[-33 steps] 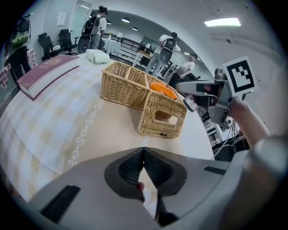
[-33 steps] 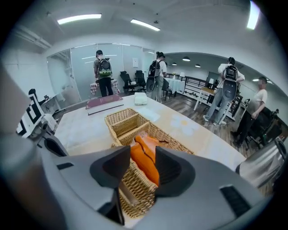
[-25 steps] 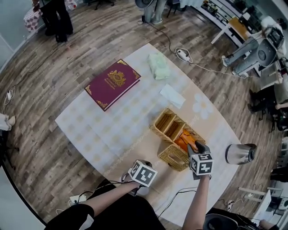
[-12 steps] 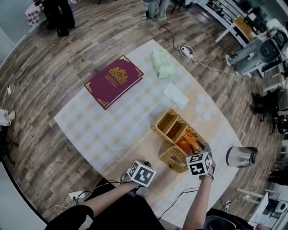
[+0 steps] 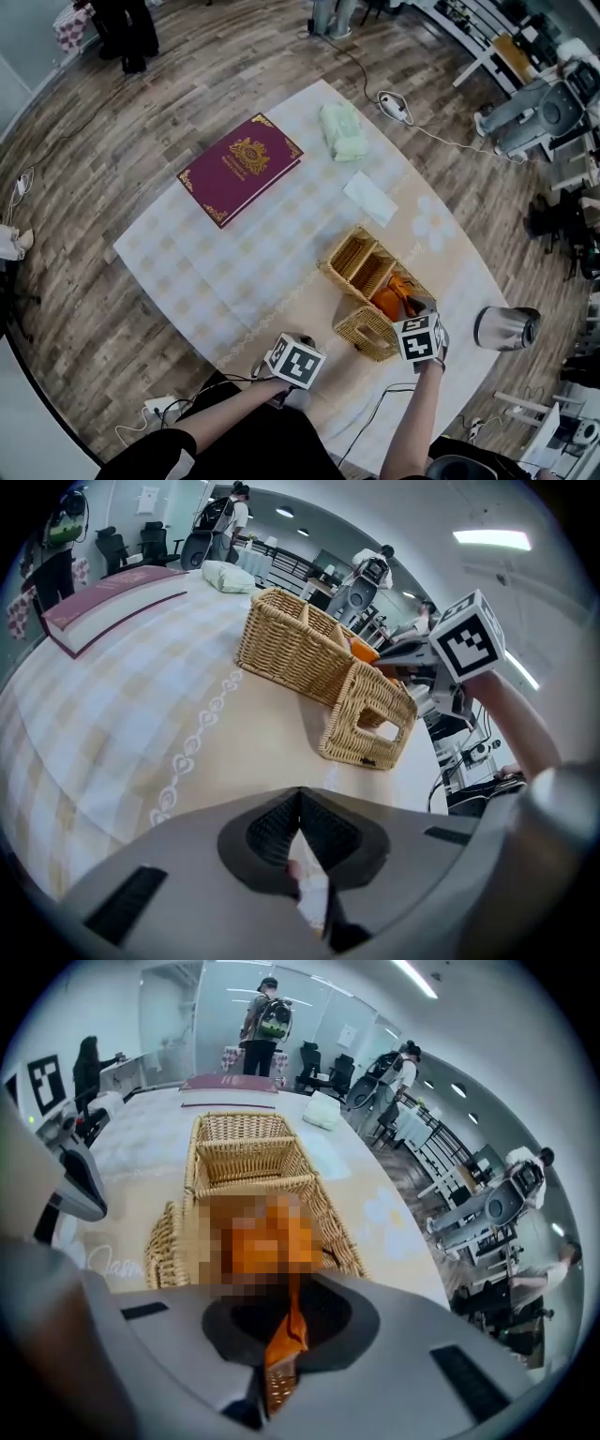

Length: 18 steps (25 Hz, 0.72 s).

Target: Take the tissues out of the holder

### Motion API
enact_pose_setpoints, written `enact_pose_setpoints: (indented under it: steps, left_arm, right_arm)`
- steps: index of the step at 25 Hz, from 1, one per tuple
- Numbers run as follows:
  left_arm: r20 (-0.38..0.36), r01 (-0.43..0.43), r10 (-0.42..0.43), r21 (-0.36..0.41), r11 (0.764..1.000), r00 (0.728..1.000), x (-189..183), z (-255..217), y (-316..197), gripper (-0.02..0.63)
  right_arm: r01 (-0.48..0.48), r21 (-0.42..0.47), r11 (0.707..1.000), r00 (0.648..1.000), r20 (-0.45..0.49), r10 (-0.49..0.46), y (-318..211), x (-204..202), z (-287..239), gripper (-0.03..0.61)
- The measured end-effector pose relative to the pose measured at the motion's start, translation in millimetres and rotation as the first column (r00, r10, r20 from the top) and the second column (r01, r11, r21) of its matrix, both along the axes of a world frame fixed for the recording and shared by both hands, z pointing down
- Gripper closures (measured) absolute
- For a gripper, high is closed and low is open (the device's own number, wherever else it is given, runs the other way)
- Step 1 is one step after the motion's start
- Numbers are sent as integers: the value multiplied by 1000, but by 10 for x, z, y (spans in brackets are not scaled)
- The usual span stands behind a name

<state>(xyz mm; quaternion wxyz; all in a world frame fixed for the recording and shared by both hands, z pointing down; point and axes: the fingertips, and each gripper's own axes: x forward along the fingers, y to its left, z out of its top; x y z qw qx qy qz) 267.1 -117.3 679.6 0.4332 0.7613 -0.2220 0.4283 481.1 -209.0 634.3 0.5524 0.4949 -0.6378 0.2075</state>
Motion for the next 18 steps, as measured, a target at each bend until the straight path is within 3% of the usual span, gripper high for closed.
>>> enact_pose_setpoints:
  steps: [12, 18]
  left_arm:
    - [-7, -33, 33, 9, 999, 999, 62, -44, 61, 607]
    - [3, -70, 70, 35, 997, 998, 48, -112, 142, 607]
  right_arm:
    - [-161, 80, 984, 977, 156, 147, 91, 28, -227, 565]
    - [-172, 143, 975, 977, 153, 150, 102, 9, -486, 565]
